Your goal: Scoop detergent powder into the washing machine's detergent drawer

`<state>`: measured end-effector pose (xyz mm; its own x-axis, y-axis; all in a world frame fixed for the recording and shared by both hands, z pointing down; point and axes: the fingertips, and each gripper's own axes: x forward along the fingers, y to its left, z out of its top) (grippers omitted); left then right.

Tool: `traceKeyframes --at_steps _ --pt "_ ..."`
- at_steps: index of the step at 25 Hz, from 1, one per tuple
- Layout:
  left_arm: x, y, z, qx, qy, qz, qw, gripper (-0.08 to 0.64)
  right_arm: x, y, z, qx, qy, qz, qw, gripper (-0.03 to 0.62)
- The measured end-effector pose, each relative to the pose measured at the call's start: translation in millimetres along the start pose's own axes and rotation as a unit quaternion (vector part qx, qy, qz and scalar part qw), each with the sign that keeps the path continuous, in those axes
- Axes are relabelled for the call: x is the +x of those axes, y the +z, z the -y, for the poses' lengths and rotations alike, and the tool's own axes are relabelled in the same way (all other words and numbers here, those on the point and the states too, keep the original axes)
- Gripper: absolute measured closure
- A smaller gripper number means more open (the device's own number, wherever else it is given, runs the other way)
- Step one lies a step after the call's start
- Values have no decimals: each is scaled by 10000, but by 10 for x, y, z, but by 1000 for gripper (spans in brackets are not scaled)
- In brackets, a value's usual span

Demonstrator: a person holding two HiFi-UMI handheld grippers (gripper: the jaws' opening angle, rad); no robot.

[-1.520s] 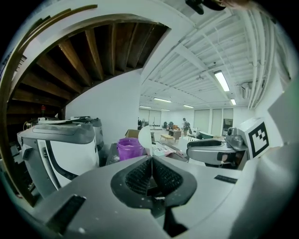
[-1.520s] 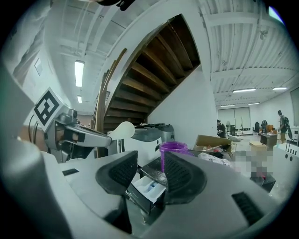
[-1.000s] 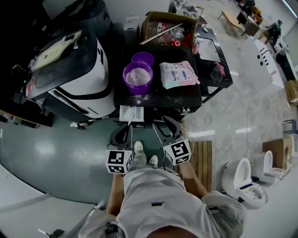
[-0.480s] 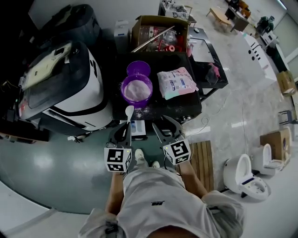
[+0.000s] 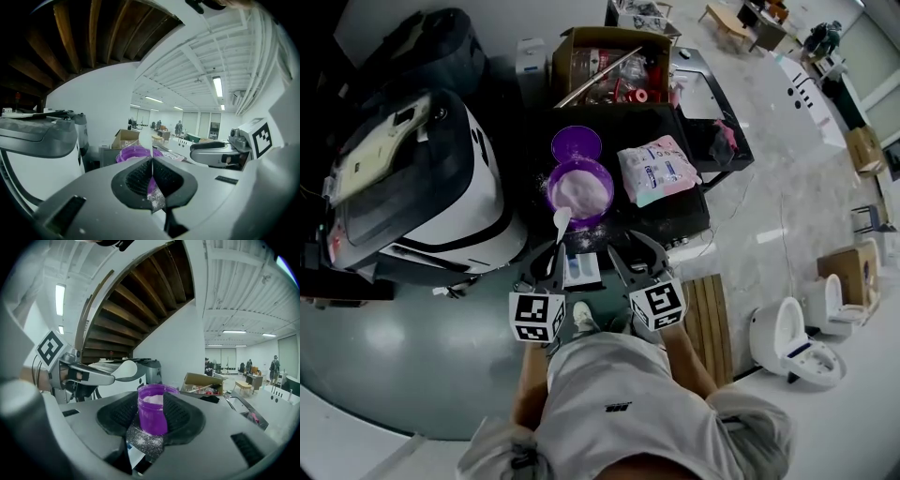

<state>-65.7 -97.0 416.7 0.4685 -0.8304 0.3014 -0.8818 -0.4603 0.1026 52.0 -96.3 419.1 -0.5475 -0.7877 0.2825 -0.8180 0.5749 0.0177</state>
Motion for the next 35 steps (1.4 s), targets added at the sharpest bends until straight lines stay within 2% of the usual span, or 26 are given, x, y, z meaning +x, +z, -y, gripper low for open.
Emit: traceKeyframes --at_steps 9,21,28,35 --pt "404 85 -113 23 -119 -81 9999 545 261 47 299 93 -99 -25 9999 425" --pt "907 281 -184 -58 277 -347 9990 545 649 185 866 0 344 33 9994 426" --pt "1122 228 -184 -195 640 -821 9944 545 842 172 1067 46 785 19 9969 426" --pt "1219 131 -230 -225 1049 -1422 9840 545 956 103 1191 39 1268 -59 9919 426"
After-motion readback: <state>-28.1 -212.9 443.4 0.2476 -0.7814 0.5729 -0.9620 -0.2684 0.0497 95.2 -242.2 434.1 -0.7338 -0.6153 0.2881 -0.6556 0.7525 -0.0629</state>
